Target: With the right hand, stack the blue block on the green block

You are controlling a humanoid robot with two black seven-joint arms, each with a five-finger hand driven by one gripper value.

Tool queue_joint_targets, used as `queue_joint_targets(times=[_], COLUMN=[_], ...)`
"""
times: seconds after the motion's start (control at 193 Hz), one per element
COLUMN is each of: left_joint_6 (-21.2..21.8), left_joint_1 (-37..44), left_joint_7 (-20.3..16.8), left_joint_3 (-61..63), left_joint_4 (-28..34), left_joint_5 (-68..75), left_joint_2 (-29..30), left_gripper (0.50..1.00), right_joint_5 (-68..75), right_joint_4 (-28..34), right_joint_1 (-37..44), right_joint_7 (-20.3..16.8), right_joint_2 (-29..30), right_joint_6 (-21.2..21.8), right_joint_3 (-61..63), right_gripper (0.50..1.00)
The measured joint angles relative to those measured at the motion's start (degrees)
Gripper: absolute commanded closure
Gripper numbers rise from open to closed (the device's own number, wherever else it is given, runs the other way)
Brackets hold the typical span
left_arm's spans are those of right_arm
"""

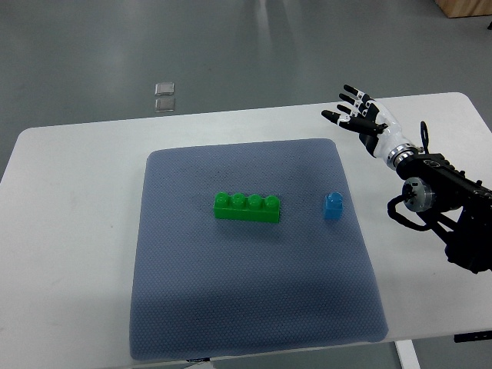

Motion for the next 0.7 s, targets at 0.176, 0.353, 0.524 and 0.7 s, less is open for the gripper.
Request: queue_joint_targets(times=[0.176, 0.353, 0.524, 0.7], left_joint_6=[0.0, 0.0, 0.1, 0.2], left_joint_1=[0.0, 0.0, 0.0, 0.0], left_joint_7=[0.0, 0.0, 0.0, 0.0], left_joint_3=[-0.5, -0.1, 0.0, 0.0], left_joint_4=[0.0, 0.6, 0.7, 0.7], left_joint_5=[0.1, 0.0, 0.0, 0.0], left_joint_2=[0.0, 0.0, 0.0, 0.0], left_gripper=[0.5, 0.5, 0.5, 0.5], right_joint_5=[0.0, 0.0, 0.0, 0.1], right_joint_4=[-0.1, -0.2, -1.2, -2.5], right_joint_1=[0.3, 0.4, 0.5, 0.5], right_joint_7=[0.0, 0.1, 0.1, 0.2], right_joint_2=[-0.5, -0.5, -0.6, -0.6], right_joint_6=[0.4, 0.5, 0.5, 0.8], right_joint_3=[-0.1, -0.1, 0.3, 0.5], right_gripper=[0.579, 0.579, 0.579, 0.579])
